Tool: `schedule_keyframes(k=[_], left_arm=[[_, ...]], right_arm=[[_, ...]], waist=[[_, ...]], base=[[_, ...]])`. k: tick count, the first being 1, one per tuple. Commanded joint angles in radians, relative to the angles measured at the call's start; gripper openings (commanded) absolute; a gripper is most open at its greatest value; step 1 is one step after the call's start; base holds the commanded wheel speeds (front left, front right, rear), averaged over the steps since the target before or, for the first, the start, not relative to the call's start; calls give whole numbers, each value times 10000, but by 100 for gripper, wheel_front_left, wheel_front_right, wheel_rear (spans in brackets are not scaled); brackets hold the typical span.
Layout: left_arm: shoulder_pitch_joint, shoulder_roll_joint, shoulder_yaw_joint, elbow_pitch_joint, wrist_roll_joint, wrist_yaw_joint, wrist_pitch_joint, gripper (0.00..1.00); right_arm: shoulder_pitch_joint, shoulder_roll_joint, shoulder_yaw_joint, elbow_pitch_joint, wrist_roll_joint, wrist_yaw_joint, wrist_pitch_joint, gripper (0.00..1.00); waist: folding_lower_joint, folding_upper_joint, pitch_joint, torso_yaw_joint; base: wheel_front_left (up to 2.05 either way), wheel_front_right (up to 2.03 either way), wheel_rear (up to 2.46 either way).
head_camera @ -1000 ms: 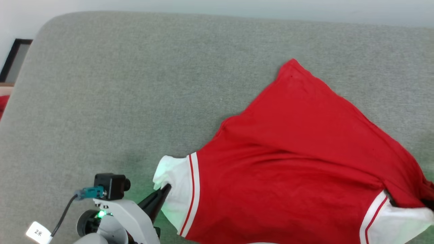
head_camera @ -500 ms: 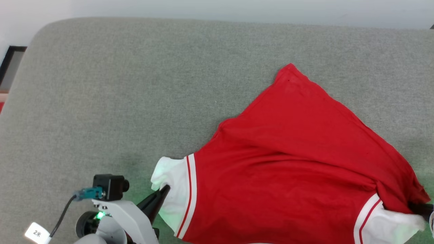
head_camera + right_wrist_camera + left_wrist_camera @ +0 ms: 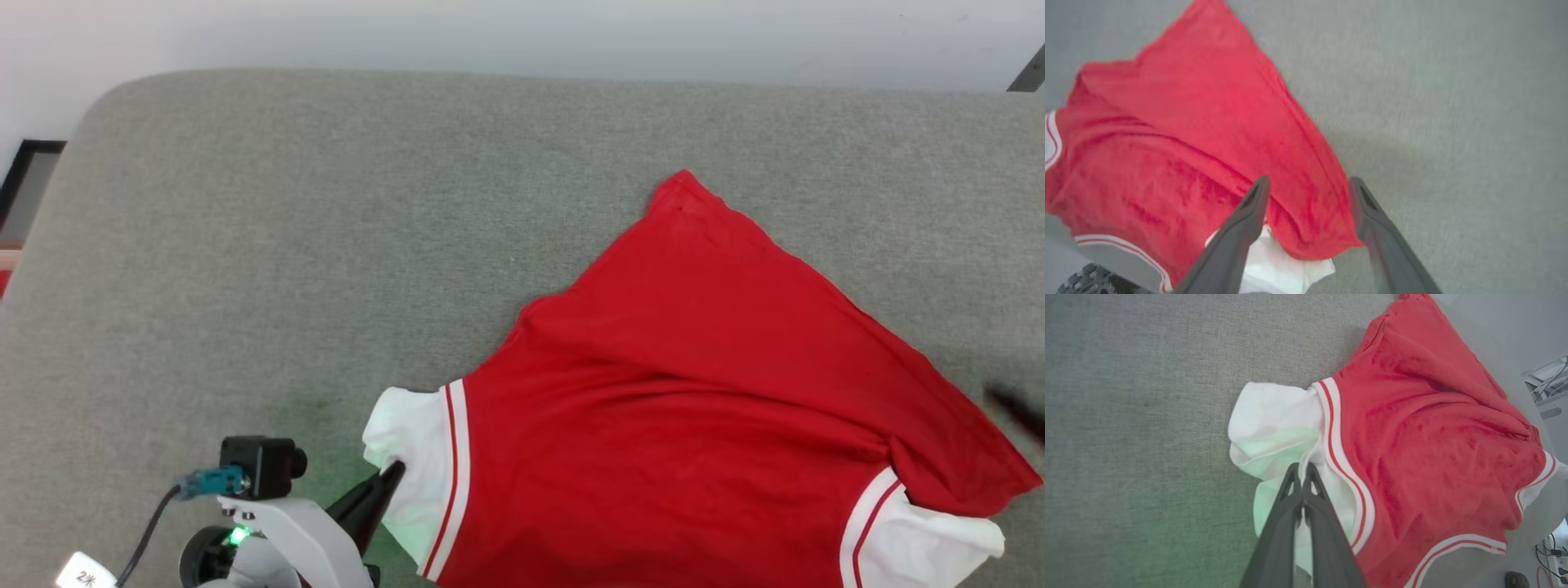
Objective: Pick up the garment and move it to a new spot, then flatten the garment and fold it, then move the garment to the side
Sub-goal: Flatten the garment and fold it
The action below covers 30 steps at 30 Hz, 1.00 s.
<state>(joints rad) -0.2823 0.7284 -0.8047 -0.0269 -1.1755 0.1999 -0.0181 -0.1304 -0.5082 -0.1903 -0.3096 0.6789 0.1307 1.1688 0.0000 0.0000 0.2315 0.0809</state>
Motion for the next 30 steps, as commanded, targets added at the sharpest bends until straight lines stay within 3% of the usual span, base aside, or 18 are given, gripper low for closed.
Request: schedule_keyframes(k=[1,4,8,16,21,30], left_arm=[[54,-22,-14,-40,-11,13,-22,0],[18,-121,-60,-54,-2,-58,-32,0],[-96,-246,-176,46,85,-130,50,0],[-574,-776,-533,351,291,-459,285,0],[-1019,-1226,-805,653,467,-747,452,0],[-1779,-2065,-1116,1312,693,-1322,502,0]], right_arm=[[-426,108,-35,-200,-65,0,-303,100],[-1273,313,143,-248,-436,0,-1233,100],[-2436,177,1132,318,-827,0,-2633,100],[-4810,-182,3368,3034,-1115,0,-4951,100],[-6153,-420,4684,5149,-689,0,-5116,100],[-7908,-1060,6998,7949,77,0,-4245,100]], waist=[[0,0,-37,74],[0,0,-74,209],[0,0,-132,517],[0,0,-53,1430],[0,0,166,2106],[0,0,786,3075]], base=[[0,0,0],[0,0,0],[0,0,0],[0,0,0],[0,0,0],[0,0,0]])
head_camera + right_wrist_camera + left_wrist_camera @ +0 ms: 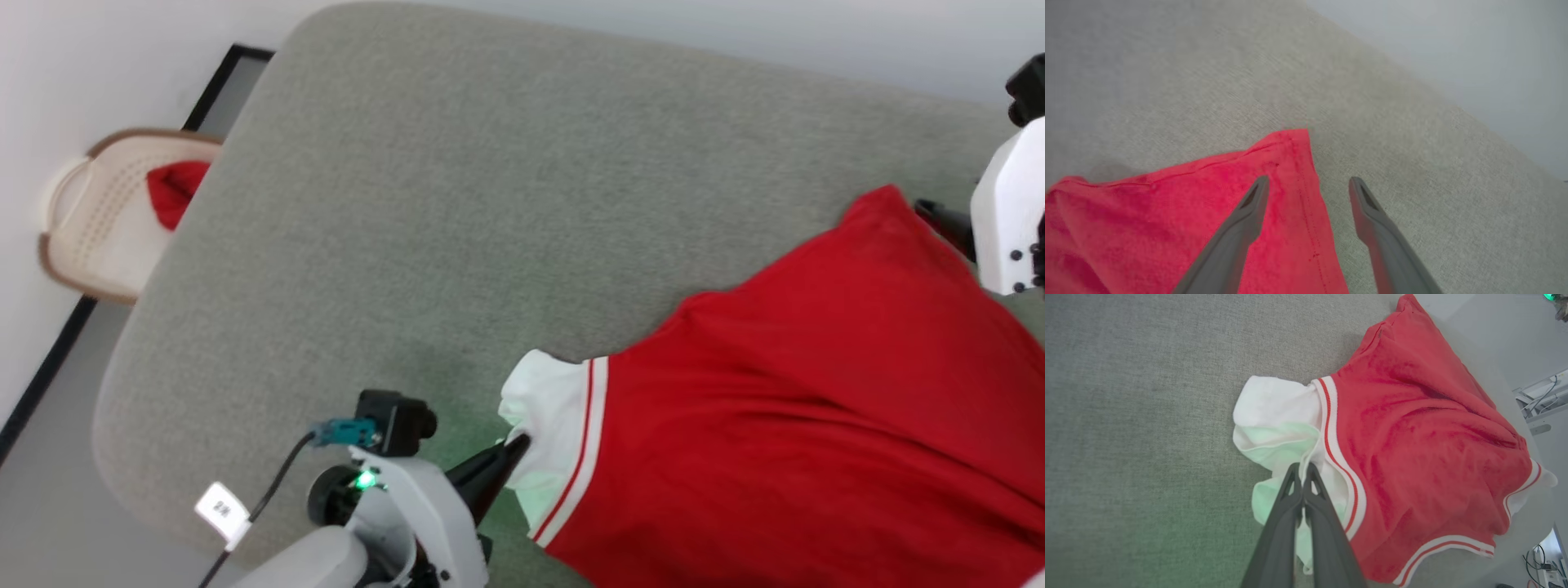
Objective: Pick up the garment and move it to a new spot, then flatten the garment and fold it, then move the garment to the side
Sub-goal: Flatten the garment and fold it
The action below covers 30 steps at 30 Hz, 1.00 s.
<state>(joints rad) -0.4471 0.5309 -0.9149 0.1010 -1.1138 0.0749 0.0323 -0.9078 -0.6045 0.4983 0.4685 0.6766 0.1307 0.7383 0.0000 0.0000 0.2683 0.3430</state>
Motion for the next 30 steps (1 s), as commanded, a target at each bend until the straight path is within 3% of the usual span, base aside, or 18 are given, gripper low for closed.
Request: schedule_keyframes(k=[1,14,15,16,23,30], left_arm=[[-213,-178,-39,110,89,-138,-8,0],[-1050,-1177,-354,1266,206,-1003,-47,0],[-1065,-1204,-346,1344,191,-1025,-60,0],[-1071,-1229,-342,1434,177,-1065,-75,0],[-1032,-1186,-275,1834,77,-1167,-166,0],[-1417,-713,-102,1714,-52,-1094,303,0]], right_arm=[[-279,-164,269,432,173,0,183,100],[-795,-269,2168,2987,1181,0,1694,100],[-796,-213,2313,3141,1213,0,1855,29],[-795,-208,2516,3213,1195,0,2037,0],[-1330,-397,3027,3372,1453,0,2649,0],[-1946,-372,2995,3240,1859,-1,2072,0]], waist=[[0,0,500,550],[0,0,1194,1464],[0,0,1214,1481],[0,0,1225,1490],[0,0,1083,1311],[0,0,706,801]], base=[[0,0,0],[0,0,0],[0,0,0],[0,0,0],[0,0,0],[0,0,0]])
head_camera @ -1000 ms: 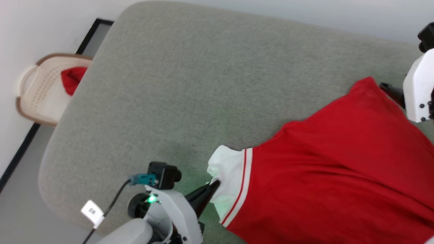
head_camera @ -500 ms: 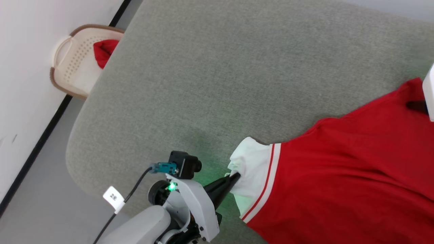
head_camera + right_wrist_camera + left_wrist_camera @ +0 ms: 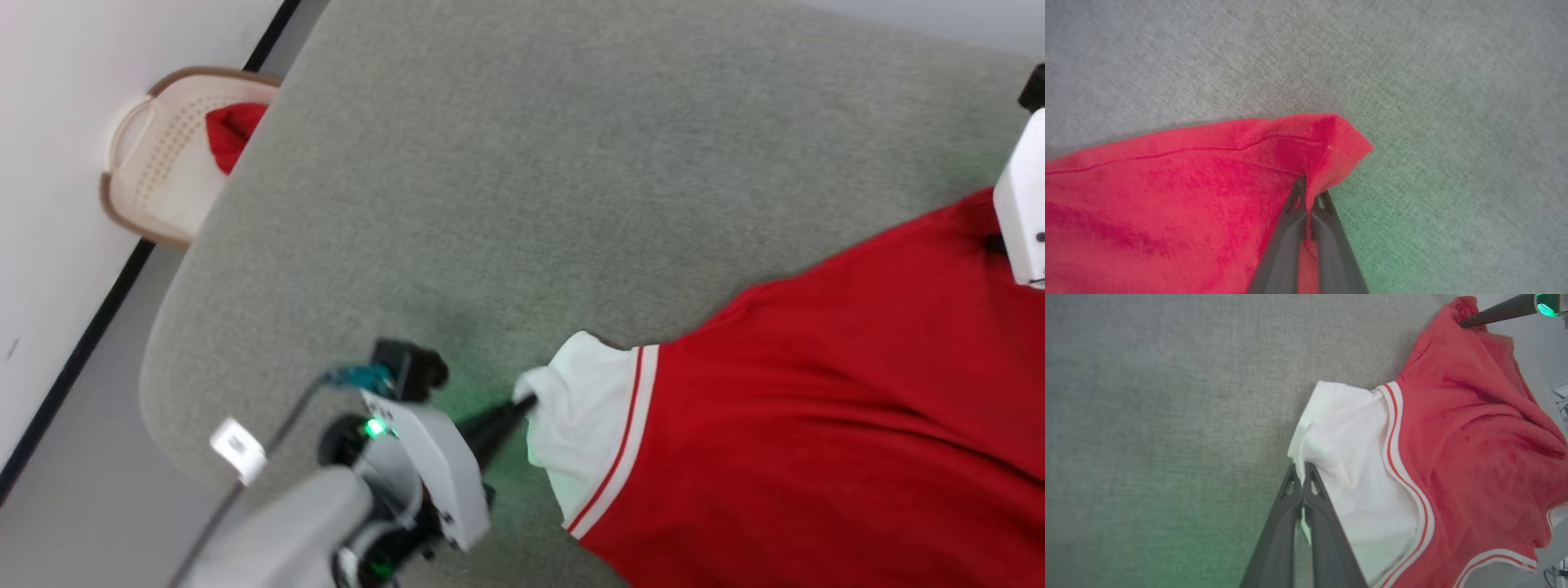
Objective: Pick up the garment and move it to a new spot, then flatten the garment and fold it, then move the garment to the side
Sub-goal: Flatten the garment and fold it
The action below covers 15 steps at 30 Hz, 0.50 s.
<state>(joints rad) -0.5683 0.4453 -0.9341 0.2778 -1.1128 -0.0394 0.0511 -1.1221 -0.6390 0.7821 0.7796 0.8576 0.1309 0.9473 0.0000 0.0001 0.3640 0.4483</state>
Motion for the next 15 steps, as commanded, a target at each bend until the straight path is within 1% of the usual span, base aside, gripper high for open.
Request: schedule_keyframes(k=[1,7,9,12,14,15], left_arm=[[-302,264,135,-119,-99,117,263,0],[-1474,1081,511,-599,33,412,1169,0],[-1988,1314,617,-687,95,477,1513,0],[-2844,1602,748,-673,221,443,2078,0],[-3461,1723,837,-543,277,412,2466,0],[-3461,1723,837,-543,277,412,2466,0]], right_arm=[[100,-5,149,74,142,-3,-176,0],[-239,56,113,-362,593,-1,-1038,0],[-358,90,-90,-406,889,-1,-1433,0],[-472,311,-397,-491,1407,-1,-1927,0],[-591,357,-390,-603,1480,-1,-2135,0],[-591,357,-390,-603,1480,-1,-2135,0]], waist=[[0,-1,-338,-347],[0,-1,-994,-903],[0,-1,-1233,-1102],[0,-1,-1601,-1377],[0,-1,-1845,-1577],[0,-1,-1845,-1577]], base=[[0,0,0],[0,0,0],[0,0,0],[0,0,0],[0,0,0],[0,0,0]])
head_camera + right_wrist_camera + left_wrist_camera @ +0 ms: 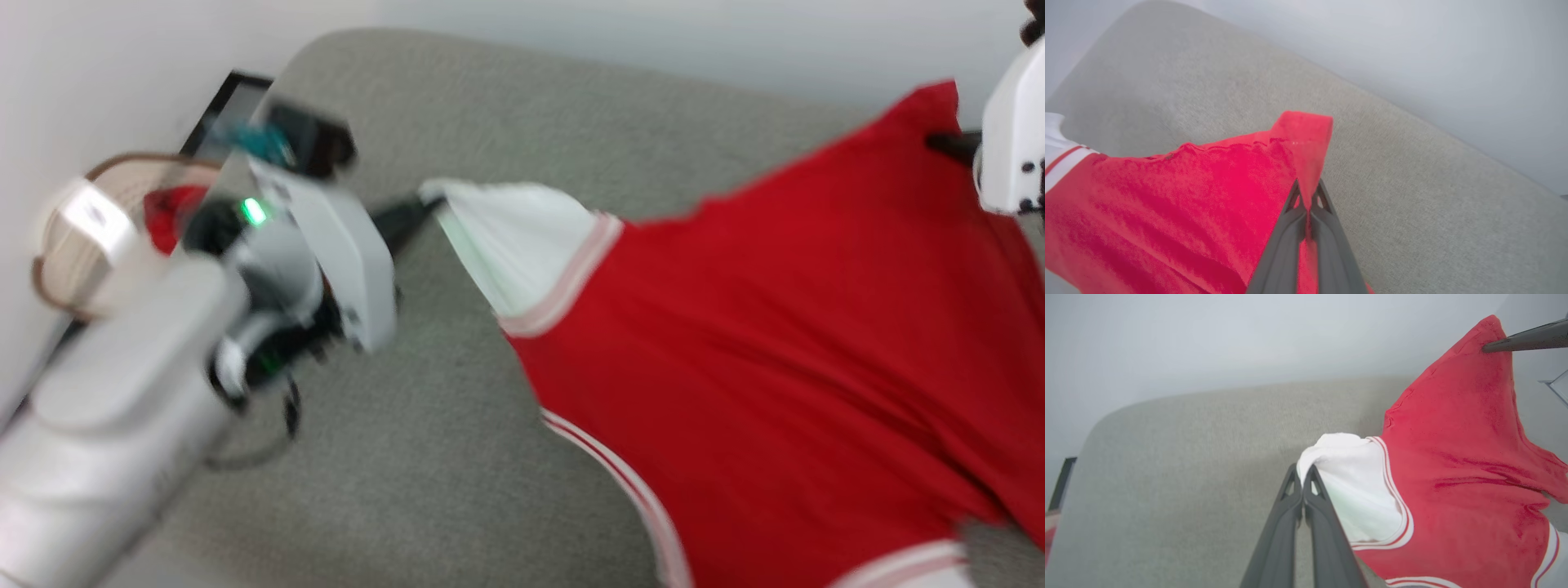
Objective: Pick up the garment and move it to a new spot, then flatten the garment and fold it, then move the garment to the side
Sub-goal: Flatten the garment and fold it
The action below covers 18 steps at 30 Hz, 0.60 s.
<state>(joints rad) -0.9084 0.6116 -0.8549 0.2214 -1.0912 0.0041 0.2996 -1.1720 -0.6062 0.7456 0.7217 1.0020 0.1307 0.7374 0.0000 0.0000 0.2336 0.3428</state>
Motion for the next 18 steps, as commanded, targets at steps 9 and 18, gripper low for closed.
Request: schedule_keyframes(k=[9,18], left_arm=[[-2923,-71,164,1678,716,-548,935,0],[-5142,-395,170,3587,1734,-872,357,0]], right_arm=[[-936,421,-59,-205,-395,0,-1521,0],[-1852,1228,-480,427,-1250,0,-3280,0]], waist=[[0,0,-1360,-1437],[0,0,-1898,-2200]], base=[[0,0,0],[0,0,0]])
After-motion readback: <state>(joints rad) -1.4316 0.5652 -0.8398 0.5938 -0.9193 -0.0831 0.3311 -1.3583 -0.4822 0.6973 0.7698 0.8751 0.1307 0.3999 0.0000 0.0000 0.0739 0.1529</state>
